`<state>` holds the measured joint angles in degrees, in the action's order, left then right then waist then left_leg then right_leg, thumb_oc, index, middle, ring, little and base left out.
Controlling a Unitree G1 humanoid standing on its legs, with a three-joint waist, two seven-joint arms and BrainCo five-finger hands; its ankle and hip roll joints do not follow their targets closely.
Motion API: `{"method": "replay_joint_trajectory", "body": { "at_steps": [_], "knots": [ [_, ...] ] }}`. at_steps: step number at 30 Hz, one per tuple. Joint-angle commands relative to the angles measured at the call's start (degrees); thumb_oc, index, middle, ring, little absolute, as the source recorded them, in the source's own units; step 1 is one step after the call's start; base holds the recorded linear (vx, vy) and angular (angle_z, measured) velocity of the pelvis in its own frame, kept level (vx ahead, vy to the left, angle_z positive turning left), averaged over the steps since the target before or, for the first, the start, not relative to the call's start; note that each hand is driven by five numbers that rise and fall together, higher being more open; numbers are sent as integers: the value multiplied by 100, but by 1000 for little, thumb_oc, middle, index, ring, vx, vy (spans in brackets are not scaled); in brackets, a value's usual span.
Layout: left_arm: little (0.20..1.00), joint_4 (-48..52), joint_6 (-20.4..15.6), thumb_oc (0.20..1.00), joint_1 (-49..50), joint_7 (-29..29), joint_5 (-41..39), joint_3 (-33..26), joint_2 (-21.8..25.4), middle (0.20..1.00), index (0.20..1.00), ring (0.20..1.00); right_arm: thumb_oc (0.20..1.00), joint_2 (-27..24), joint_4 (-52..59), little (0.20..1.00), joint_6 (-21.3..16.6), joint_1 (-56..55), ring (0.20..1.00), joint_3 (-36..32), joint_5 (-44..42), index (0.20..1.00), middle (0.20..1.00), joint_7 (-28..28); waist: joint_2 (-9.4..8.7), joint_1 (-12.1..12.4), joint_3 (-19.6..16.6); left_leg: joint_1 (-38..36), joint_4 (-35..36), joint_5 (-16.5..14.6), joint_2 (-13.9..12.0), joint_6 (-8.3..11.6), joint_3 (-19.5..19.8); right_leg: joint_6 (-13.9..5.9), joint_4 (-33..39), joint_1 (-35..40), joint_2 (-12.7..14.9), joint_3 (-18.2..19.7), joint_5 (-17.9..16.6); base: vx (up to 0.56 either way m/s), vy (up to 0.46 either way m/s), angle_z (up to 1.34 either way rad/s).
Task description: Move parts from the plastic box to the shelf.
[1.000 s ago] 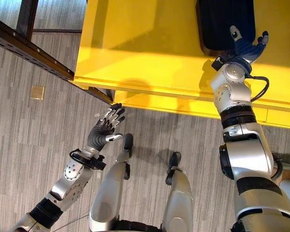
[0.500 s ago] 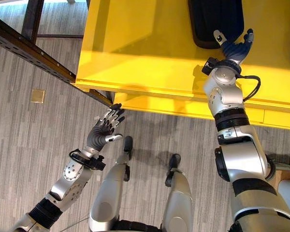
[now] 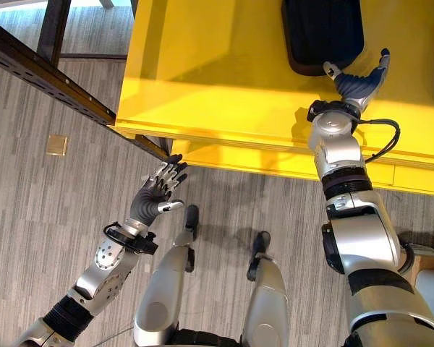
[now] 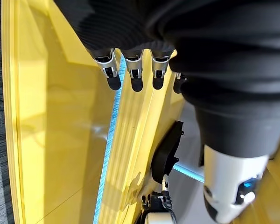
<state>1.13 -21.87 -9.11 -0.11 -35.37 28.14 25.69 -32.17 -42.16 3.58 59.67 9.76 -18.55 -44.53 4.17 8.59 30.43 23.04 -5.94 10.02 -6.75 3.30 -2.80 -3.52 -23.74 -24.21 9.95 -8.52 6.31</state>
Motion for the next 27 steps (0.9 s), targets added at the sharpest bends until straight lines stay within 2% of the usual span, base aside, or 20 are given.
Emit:
{"method": "replay_joint_trajectory", "body": {
  "at_steps": [1, 6, 8, 10, 11, 14, 15, 17, 20, 21, 25, 27],
  "knots": [
    [1000, 587, -480, 1000, 174, -71, 61, -64, -26, 1000, 1000, 1000, 1000, -270, 587, 1000, -64, -138, 1000, 36, 259, 1000, 1000, -122, -87, -12, -63, -313, 65, -453, 93, -146, -176, 76, 330, 311, -238, -48, -279, 0, 0, 0],
    [1000, 570, -605, 1000, 259, -43, 82, -94, -106, 1000, 1000, 1000, 1000, -201, 1497, 1000, -169, -800, 1000, -100, 953, 1000, 1000, 22, -125, -173, -63, -415, 108, -454, 58, -148, -241, 69, 400, 366, -254, 38, -309, -17, 40, -2],
    [1000, 581, -670, 1000, 345, -27, 156, -89, -163, 1000, 1000, 1000, 1000, -232, 2129, 1000, -230, -1219, 1000, -125, 1909, 1000, 1000, 108, -149, -278, -63, -480, 131, -459, 32, -156, -286, 59, 440, 396, -254, 86, -330, -12, 47, -20],
    [1000, 543, -759, 1000, 418, 21, 153, -104, -213, 1000, 1000, 1000, 1000, -386, 2953, 1000, -332, -1681, 1000, -31, 3504, 1000, 1000, 454, -169, -418, -63, -560, 159, -455, 16, -161, -347, 33, 483, 430, -254, 144, -354, -13, 53, -22],
    [1000, 511, -792, 1000, 422, 36, 178, -103, -230, 1000, 1000, 1000, 1000, -452, 3191, 1000, -297, -1776, 1000, 36, 4013, 1000, 1000, 593, -178, -451, -63, -569, 150, -454, 7, -156, -361, 31, 491, 433, -250, 155, -362, -20, 35, -12],
    [1000, 410, -901, 1000, 405, 56, 175, -87, -238, 1000, 1000, 1000, 1000, -835, 3554, 1000, -339, -1813, 1000, 415, 5020, 1000, 1000, 994, -210, -507, -63, -555, 123, -452, -28, -143, -403, 23, 496, 418, -246, 173, -363, -29, 3, -12],
    [1000, 395, -915, 1000, 402, 54, 172, -86, -238, 1000, 1000, 1000, 1000, -886, 3577, 1000, -333, -1808, 1000, 462, 5057, 1000, 1000, 1005, -213, -511, -63, -551, 117, -453, -31, -141, -404, 22, 495, 416, -246, 173, -363, -41, -41, -9],
    [1000, 294, -985, 1000, 416, -27, 142, -131, -179, 1000, 1000, 1000, 1000, -1363, 3645, 1000, -396, -1703, 1000, 867, 5724, 1000, 1000, 1205, -281, -502, -64, -546, 89, -448, -55, -120, -408, 15, 512, 438, -261, 154, -368, -32, -70, -4],
    [1000, 180, -1068, 1000, 458, -176, 111, -165, -97, 1000, 1000, 1000, 1000, -1902, 3624, 1000, -316, -1489, 1000, 1264, 5834, 1000, 1000, 1272, -358, -457, -64, -562, 98, -437, -84, -94, -392, 9, 564, 502, -282, 108, -375, -20, -93, -1],
    [1000, 173, -1092, 1000, 524, -294, 95, -216, 7, 1000, 1000, 1000, 1000, -2199, 3466, 1000, -402, -1302, 1000, 1494, 5893, 1000, 1000, 1264, -425, -394, -64, -563, 94, -435, -101, -92, -361, 13, 586, 546, -302, 62, -375, -14, -111, -1],
    [1000, 169, -1081, 1000, 571, -396, 68, -271, 95, 1000, 1000, 1000, 1000, -2440, 3375, 1000, -399, -1062, 1000, 1715, 5869, 1000, 1000, 1424, -471, -335, -64, -557, 89, -426, -113, -83, -338, 14, 604, 577, -319, 14, -377, -8, -66, 1],
    [1000, 201, -1025, 1000, 621, -535, 43, -373, 179, 1000, 1000, 1000, 1000, -2541, 3263, 1000, -187, -780, 1000, 1992, 5572, 1000, 1000, 1814, -508, -254, -64, -532, 87, -410, -124, -81, -325, 19, 599, 584, -317, -47, -375, -8, -60, 9]
  ]
}}
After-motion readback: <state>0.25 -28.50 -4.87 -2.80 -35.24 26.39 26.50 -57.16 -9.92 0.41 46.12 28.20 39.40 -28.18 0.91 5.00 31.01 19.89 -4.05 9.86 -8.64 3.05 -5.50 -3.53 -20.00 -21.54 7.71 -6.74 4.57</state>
